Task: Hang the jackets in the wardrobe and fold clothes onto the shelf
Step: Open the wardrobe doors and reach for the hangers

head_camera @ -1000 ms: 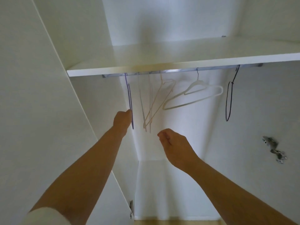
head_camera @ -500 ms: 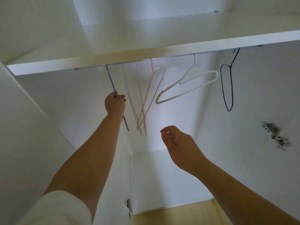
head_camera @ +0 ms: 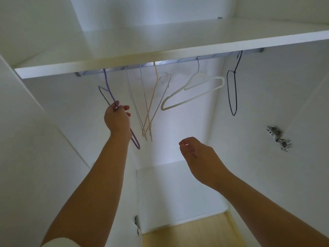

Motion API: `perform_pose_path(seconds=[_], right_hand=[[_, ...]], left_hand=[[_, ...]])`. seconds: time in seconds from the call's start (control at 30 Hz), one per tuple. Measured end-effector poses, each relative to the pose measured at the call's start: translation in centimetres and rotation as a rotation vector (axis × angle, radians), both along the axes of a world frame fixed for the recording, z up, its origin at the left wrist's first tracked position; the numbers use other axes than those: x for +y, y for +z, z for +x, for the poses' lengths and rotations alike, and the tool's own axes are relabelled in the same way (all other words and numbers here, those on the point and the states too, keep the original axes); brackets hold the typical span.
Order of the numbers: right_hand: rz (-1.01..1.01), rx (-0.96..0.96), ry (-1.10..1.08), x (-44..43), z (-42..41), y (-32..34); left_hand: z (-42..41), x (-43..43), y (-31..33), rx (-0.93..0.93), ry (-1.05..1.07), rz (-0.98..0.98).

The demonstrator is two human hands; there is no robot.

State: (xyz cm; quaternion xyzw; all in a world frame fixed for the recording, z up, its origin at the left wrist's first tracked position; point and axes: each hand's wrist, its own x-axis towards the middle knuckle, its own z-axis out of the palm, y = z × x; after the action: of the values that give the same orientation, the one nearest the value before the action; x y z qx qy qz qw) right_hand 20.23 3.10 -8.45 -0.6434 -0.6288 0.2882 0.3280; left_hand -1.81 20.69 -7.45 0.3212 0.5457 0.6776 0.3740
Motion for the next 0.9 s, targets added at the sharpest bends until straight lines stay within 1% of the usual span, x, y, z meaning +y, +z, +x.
perform_pose_path(seconds=[0.1, 0.17, 0.2, 0.37, 0.43, 0.53, 0.6, 0.67, 0.77, 0.9], right_hand=[[0.02, -0.008, 0.017, -2.0, -0.2, 0.3], [0.04, -0.024, 0.023, -3.5, -0.2, 0.7], [0.044, -0.039, 0.03, -4.3, -0.2, 0.9], [0.061, -0.05, 0.038, -7.8, 0.1, 1.2], [0.059, -0.095, 0.036, -8.8, 0.2, 0.9], [0.035, -0.206, 0.04, -11.4, 1.1, 0.1], [0.013, -0.22, 0.014, -13.3, 2.4, -0.5], [-0.023, -0.227, -0.025, -15.2, 4.2, -1.2], [-0.064, -0.216, -0.128, -18.1, 6.7, -2.3], [-0.176, -0.177, -0.344, -22.0, 10.2, -4.1]], left_hand=[[1.1, -4.4, 0.0, -0.161, -0.063, -0.036], [2.1, -7.4, -0.1, -0.268, -0.128, -0.106], [2.7, -9.0, -0.2, -0.288, -0.156, -0.148], [5.8, -16.2, -2.0, -0.151, -0.218, -0.34], [7.1, -18.4, -2.8, -0.126, -0.255, -0.389], [9.3, -21.7, -3.8, -0.054, -0.37, -0.446], [10.6, -23.2, -4.6, -0.011, -0.459, -0.467], [12.2, -24.2, -5.6, 0.046, -0.55, -0.498], [14.7, -24.8, -7.5, 0.153, -0.68, -0.597], [18.5, -25.3, -10.7, 0.292, -0.738, -0.709]])
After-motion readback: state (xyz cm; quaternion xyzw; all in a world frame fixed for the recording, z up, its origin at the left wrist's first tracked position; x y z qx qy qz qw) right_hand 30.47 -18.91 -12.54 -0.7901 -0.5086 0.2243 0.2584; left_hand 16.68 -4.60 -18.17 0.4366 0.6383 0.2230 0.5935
